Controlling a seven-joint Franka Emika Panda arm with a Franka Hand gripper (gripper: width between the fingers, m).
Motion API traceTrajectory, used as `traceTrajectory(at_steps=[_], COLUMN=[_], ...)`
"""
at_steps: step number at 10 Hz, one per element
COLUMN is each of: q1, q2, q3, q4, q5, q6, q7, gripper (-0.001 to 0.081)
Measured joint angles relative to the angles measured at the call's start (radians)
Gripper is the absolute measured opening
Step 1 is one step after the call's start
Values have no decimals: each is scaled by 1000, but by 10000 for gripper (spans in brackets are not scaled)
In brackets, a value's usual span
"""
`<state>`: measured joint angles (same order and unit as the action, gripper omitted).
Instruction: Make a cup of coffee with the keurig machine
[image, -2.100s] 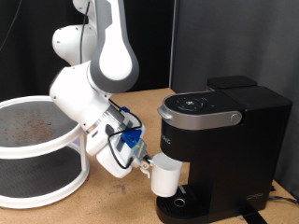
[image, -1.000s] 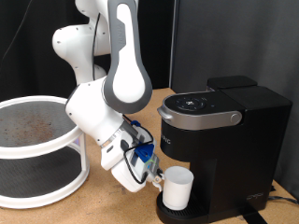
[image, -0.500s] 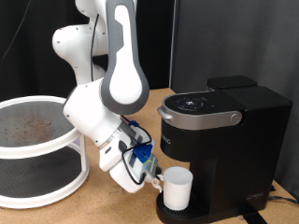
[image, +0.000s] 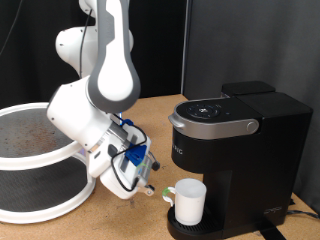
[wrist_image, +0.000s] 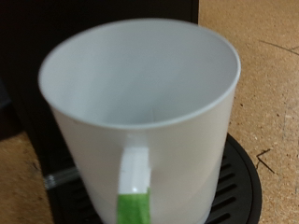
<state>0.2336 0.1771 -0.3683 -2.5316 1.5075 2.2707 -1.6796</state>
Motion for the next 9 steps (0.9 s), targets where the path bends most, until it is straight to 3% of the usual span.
traceTrajectory(at_steps=[1, 3, 5, 9], q1=[-12, -34, -45, -88], q2=[-27, -81, -115, -166], q3=[-15, -42, -50, -95], q4=[-9, -23, -41, -76], q5=[-39, -133, -172, -195], q6=[-29, -66, -76, -154], q7=[29, 94, 113, -6], gripper=[756, 797, 807, 807])
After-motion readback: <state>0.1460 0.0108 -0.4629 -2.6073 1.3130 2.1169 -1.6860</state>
